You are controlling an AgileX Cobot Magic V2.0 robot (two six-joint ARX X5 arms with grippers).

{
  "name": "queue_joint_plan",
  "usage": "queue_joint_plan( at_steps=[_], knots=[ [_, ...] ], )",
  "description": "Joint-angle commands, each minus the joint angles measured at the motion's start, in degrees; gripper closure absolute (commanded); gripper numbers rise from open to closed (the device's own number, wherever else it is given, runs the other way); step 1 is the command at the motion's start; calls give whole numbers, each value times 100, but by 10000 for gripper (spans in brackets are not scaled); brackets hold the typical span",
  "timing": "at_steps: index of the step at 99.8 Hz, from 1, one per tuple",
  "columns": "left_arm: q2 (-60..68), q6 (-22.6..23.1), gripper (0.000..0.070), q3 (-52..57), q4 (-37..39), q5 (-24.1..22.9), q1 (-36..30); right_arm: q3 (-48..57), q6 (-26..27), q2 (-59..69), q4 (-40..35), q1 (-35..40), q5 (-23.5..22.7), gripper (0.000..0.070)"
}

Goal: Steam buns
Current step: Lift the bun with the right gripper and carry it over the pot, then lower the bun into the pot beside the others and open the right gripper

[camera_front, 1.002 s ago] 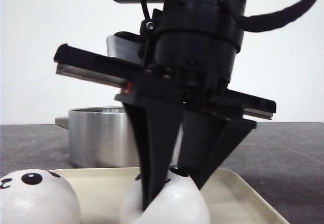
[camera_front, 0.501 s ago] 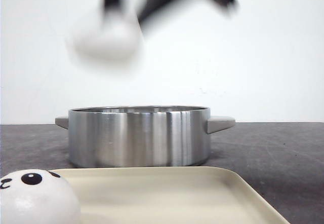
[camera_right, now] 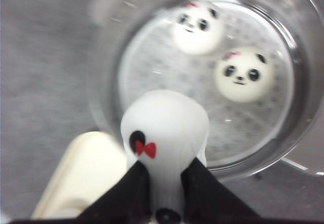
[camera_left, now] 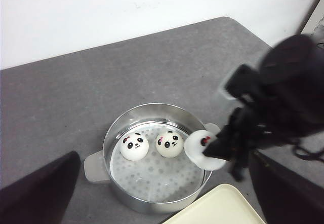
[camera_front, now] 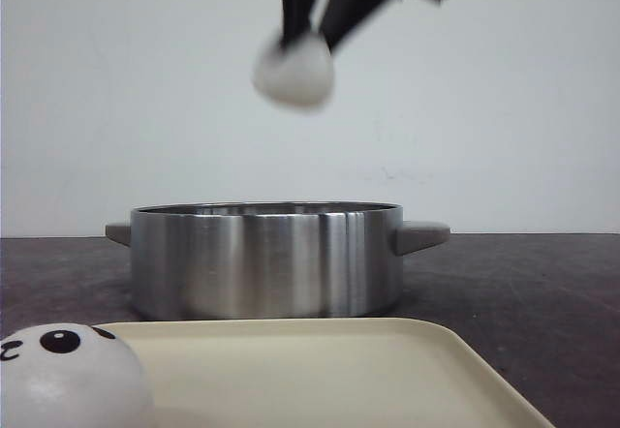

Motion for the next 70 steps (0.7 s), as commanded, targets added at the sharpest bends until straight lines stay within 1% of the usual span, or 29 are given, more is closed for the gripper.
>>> queue_joint_plan(
  at_steps=[1, 7, 20, 38, 62, 66, 70],
  knots=[
    [50, 52, 23, 118, 22, -35, -37, 76, -251, 315, 146, -37, -122, 700],
    [66, 52, 23, 118, 20, -35, -37, 76, -262, 581, 299, -151, -203, 700],
    [101, 48, 23, 118, -11, -35, -37, 76, -262, 1010, 514, -251, -210, 700],
    [142, 46, 23, 116, -136, -35, -37, 76, -260, 1416, 492, -323, -199, 700],
    [157, 46, 23, 114, -188, -35, -37, 76, -232, 1606, 520, -350, -138, 700],
    [157, 46, 23, 111, -188, -35, -37, 76, -229, 1606, 516, -354, -140, 691],
    [157, 46, 23, 111, -188, -35, -37, 76, -221, 1606, 496, -354, -138, 657]
  ],
)
